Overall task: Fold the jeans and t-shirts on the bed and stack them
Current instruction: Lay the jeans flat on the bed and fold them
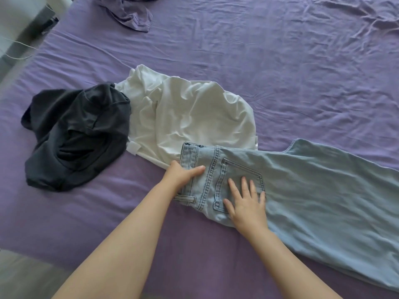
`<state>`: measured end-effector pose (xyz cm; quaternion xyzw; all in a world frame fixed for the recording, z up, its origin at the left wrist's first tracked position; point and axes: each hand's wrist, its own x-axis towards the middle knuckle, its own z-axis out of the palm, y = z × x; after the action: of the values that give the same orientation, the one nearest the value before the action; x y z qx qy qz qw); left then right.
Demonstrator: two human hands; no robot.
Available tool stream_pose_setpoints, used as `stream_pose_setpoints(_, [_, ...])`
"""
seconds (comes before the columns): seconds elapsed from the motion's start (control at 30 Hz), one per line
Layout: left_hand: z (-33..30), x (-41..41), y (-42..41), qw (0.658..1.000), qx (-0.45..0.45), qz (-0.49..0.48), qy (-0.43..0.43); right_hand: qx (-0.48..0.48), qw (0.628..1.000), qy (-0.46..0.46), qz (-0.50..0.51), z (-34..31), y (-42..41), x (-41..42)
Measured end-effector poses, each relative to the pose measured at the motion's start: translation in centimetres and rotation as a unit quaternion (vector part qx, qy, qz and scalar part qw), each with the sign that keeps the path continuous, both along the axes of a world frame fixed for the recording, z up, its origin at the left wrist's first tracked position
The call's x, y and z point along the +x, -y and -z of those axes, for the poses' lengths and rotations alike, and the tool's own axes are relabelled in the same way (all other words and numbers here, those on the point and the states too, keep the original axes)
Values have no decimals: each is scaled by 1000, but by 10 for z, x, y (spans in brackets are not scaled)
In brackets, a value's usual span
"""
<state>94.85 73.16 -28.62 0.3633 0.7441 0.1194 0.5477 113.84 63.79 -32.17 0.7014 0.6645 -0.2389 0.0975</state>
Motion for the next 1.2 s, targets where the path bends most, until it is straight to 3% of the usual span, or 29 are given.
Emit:
stream_pose_setpoints(0.07, [-9, 2, 1, 990, 38, 108, -86, -1, 1000, -10, -3, -4, 3, 0])
stream_pose_setpoints(0.13, [-23, 7, 3, 957, 75, 192, -206, -1, 1000, -17, -1, -7, 7, -1])
stream_pose_setpoints(0.27, [-43, 12, 5, 925, 108, 211, -296, -6, 1000, -31, 3, -12, 9, -7])
stream_pose_setpoints(0.4, [-52, 4, 7, 957, 103, 166, -215, -11, 999, -52, 0, -15, 13, -12])
stream_pose_setpoints(0.57, [-61, -23, 13, 998, 31, 15, -43, -43, 990, -135, -19, -16, 22, -29])
stream_pose_setpoints(0.7, [-57, -16, 25, 982, -1, -145, 124, 26, 992, -101, 68, -8, 23, -26])
stream_pose_setpoints(0.8, [-58, 6, 27, 971, 19, -161, 175, -27, 997, -56, 43, -2, 26, -12])
stream_pose_setpoints(0.87, [-59, 25, 29, 969, 32, -147, 197, -61, 992, -107, 24, -6, 22, -1])
stream_pose_setpoints(0.93, [-63, 47, 34, 966, 48, -131, 218, -77, 954, -261, 122, -21, 11, 16])
stream_pose_setpoints(1.0, [-68, 70, 39, 968, 80, -94, 220, -83, 854, -433, 277, -43, 4, 36])
stream_pose_setpoints(1.07, [-72, 95, 45, 974, 119, -31, 192, -77, 776, -514, 357, -64, 1, 58])
stream_pose_setpoints(1.2, [-79, 161, 65, 969, 119, 107, 191, -62, 651, -643, 399, -87, -3, 104])
